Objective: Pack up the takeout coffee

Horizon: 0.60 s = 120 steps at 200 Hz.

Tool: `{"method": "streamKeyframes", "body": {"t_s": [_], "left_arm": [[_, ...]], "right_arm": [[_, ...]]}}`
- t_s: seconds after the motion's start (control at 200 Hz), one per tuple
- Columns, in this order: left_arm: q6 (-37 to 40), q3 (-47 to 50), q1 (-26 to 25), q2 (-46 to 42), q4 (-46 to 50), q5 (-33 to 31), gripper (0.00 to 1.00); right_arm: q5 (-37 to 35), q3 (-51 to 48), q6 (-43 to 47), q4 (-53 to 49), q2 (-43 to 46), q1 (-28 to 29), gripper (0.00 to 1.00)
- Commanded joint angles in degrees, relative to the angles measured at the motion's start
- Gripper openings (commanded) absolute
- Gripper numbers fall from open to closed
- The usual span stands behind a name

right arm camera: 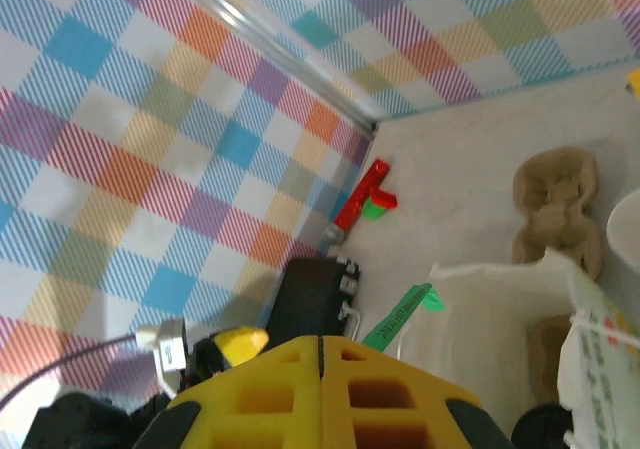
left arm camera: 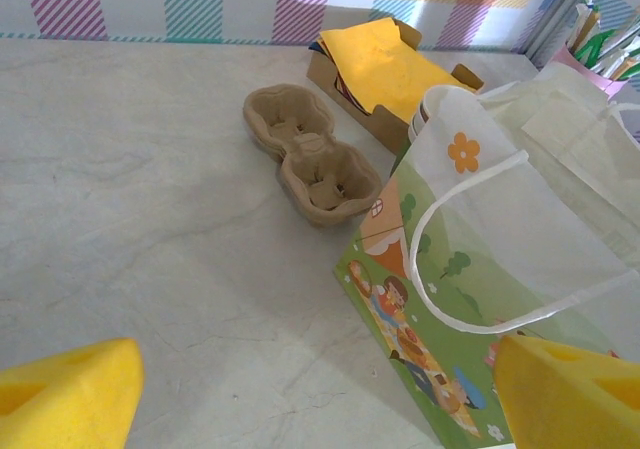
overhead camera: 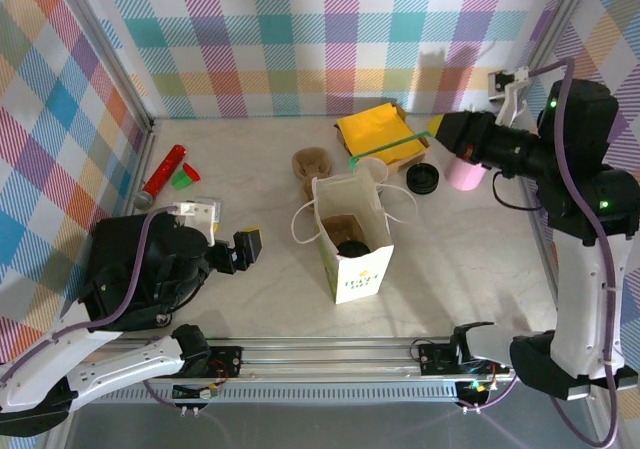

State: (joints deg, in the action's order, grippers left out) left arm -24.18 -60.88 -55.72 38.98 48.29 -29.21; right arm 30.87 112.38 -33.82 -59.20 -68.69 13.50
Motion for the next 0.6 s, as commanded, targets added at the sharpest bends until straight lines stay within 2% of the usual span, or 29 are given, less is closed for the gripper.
{"method": "streamKeyframes", "body": {"t_s": [0.0,0.245,0.425,0.595], "left_arm": [[-0.3,0.7,0.4,0.4,-0.6,-0.4,0.89],[-0.4,0.1,0.4,2.1,-1.1,0.7,0.88],[-0.8,0.4,0.4,2.3,-1.1,1.4,0.87],[-1.1,0.6,0.4,2.0,-0.9,1.2,0.87]], "right_arm": [[-3.4,-4.4,-0.6,-0.3,1.1,3.7,0.06],[-11.7,-14.2,-0.8,0.3,1.2,14.0,0.08],[-19.6,-15.2,-0.4,0.8,-2.7,21.9,0.09],[-27.1,-17.2,-1.4,5.1,-4.0,26.4,0.1]]}}
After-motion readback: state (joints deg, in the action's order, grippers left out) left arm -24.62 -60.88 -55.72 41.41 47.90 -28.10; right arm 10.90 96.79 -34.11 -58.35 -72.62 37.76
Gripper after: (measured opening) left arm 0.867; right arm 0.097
